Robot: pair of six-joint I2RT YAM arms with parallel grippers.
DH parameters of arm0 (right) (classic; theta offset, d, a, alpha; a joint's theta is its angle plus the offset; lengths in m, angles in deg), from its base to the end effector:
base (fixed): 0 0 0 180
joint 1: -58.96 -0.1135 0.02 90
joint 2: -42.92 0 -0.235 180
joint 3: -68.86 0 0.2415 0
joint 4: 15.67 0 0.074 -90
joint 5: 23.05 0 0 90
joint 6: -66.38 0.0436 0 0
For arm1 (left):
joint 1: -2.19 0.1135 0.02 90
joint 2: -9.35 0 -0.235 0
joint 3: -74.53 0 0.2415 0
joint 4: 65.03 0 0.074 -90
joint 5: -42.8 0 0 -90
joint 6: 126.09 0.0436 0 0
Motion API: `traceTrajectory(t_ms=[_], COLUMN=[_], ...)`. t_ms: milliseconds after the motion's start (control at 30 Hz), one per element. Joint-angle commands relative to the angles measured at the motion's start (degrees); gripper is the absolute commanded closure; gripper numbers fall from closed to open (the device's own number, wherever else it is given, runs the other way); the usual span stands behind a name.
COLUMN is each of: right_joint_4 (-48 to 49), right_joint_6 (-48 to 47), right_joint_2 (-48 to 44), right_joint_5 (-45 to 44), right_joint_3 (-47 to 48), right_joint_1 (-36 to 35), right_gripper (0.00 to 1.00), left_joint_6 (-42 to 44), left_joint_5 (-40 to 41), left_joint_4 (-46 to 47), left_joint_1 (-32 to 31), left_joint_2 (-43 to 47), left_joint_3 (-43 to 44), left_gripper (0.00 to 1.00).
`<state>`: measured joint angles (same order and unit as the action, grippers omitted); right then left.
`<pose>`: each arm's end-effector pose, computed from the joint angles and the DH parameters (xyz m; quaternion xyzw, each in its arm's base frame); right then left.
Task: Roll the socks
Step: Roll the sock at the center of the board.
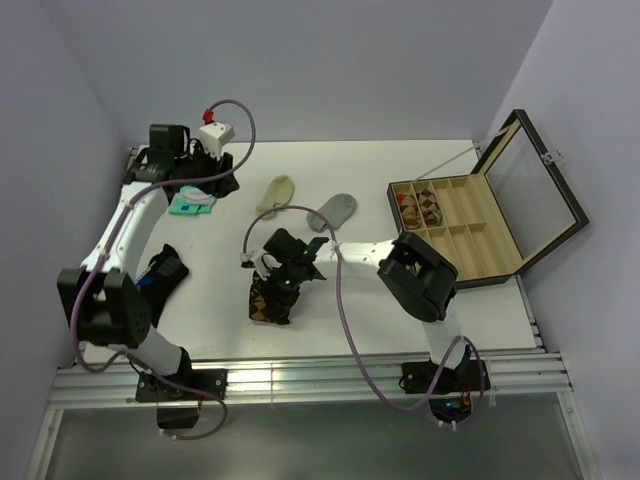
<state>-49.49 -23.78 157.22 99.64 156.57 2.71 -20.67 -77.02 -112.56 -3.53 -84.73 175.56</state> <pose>0.1956 0.3351 0.1233 -0.5018 0.7836 0.3554 0.0883 0.3574 -0.0576 0.3044 0.2668 0.8432 -0.1988 0.4223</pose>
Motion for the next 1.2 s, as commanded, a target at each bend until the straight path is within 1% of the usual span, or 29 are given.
traceTrajectory(t_ms=[0,33,133,200,233,267,300,333,367,467,500,567,600,667,700,767,933,967,1033,1133,1167], right_joint_4=[-9.4,-10.4,-14.8,-17.3,-18.0,-19.0,-19.3,-19.8,-20.4,-21.8,-22.0,-22.8,-23.1,-23.7,-23.9,-24.7,-25.5,-25.1,-24.9,-24.2,-23.9], right_joint_6=[-0.8,-0.9,-1.2,-1.4,-1.1,-0.9,-0.7,-0.4,-0.2,0.1,0.1,0.1,0.0,0.0,0.1,0.1,0.0,1.6,2.1,2.2,2.2], right_joint_2=[7.8,8.5,10.6,11.8,12.1,12.3,12.8,13.0,13.3,14.5,15.0,15.6,16.0,16.4,16.7,17.1,18.1,18.2,18.4,18.3,18.2], right_joint_5=[-3.7,-3.1,-2.5,-2.2,-2.1,-1.7,-1.2,-0.3,0.2,2.2,2.6,4.3,4.5,4.8,5.3,5.5,6.3,5.8,6.2,6.5,7.0], right_joint_3=[-0.1,0.9,4.4,6.1,7.4,8.0,8.8,9.4,9.7,11.1,11.6,12.0,12.3,12.6,13.2,13.9,15.8,15.9,15.8,15.3,15.1], right_joint_1=[0.7,1.0,1.8,1.8,2.0,2.3,2.5,3.1,3.3,4.6,4.8,5.6,5.7,5.7,5.9,5.8,6.1,6.1,6.4,6.6,6.7], right_gripper=[0.92,0.92,0.92,0.92,0.92,0.92,0.91,0.91,0.91,0.9,0.9,0.9,0.9,0.9,0.89,0.88,0.87,0.85,0.85,0.84,0.84], left_joint_6=[5.1,6.2,11.2,15.5,17.1,20.4,22.4,24.5,27.4,32.3,33.3,34.3,34.4,34.0,33.5,32.8,30.8,30.0,29.4,27.5,26.6], left_joint_5=[1.6,1.7,0.5,-0.8,-1.1,-1.5,-2.0,-1.9,-1.5,0.8,1.3,3.1,3.4,4.2,4.6,5.0,5.7,5.7,5.9,7.0,7.5], left_joint_4=[1.5,1.6,-0.9,-3.5,-4.0,-4.6,-5.2,-5.5,-5.4,-5.2,-5.1,-4.3,-4.0,-2.9,-2.2,-0.7,2.6,4.0,5.5,9.1,9.8], left_joint_1=[-0.5,-0.5,-0.5,-0.7,-0.9,-1.0,-1.3,-1.7,-2.2,-6.0,-8.6,-11.4,-14.4,-17.1,-19.7,-22.0,-28.1,-28.7,-30.5,-33.0,-33.6], left_joint_2=[8.9,11.8,16.5,18.7,21.5,23.1,24.7,28.0,29.7,35.4,36.7,39.8,40.8,43.4,44.1,45.1,42.4,41.9,40.8,39.5,39.1], left_joint_3=[-7.1,-8.4,-12.8,-14.9,-17.8,-19.4,-22.9,-24.6,-26.6,-34.3,-38.0,-41.5,-44.8,-47.5,-49.7,-51.5,-54.2,-54.4,-55.3,-56.9,-57.2], left_gripper=[0.49,0.48,0.48,0.48,0.48,0.47,0.46,0.45,0.41,0.37,0.36,0.36,0.36,0.35,0.35,0.34,0.34,0.29,0.28,0.28,0.3])
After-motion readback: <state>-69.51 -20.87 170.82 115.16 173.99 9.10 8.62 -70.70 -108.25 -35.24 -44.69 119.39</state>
